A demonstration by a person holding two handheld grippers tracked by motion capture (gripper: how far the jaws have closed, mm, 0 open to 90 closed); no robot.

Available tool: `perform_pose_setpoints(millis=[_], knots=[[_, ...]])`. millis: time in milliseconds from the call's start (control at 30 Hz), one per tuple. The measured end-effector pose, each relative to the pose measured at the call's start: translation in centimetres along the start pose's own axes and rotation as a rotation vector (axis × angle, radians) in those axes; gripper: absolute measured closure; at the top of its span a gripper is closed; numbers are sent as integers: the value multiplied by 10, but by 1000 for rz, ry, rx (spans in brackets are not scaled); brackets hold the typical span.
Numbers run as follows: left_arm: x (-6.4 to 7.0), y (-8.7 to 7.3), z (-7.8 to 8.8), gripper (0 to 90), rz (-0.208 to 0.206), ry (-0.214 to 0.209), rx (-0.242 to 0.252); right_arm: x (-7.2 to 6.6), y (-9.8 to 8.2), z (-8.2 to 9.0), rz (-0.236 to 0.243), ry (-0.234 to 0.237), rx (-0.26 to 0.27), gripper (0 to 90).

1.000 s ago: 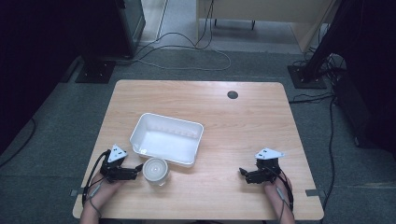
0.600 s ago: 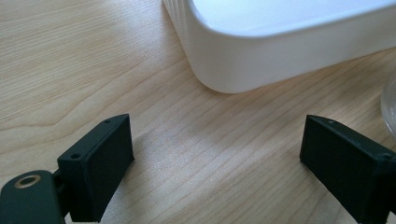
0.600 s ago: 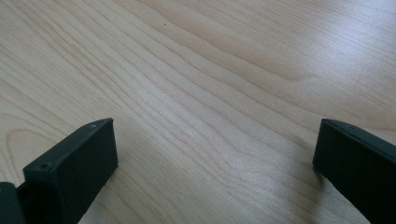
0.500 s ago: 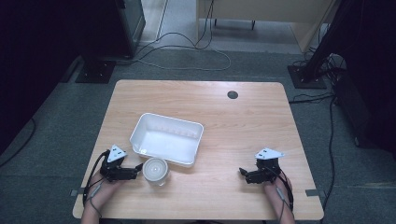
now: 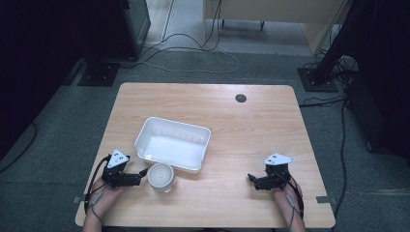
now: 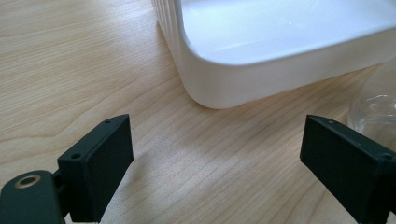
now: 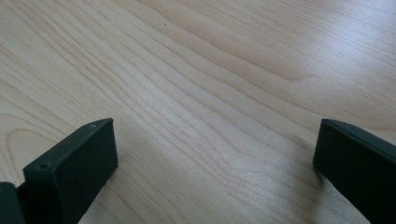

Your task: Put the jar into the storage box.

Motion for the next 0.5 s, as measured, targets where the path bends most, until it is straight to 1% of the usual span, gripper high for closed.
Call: perform_pose_setpoints(millis=[100,167,500], knots=[[0,1,2,95,-6,3,1,0,0,0,0,0,0,0],[0,2,4,95,0,0,5,0,0,0,0,0,0,0],[7,11,11,96,-32,2,30,0,0,0,0,0,0,0]])
Point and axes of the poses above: each handheld gripper's, and its own axes: z roughly backward along the jaws, y roughly out of its top, x roughly to its right, the point moved 10 cm from there along -z, roughly forward along the jaws, and after that the axes turned 4 degrees about -x, right-handed, at the moved point
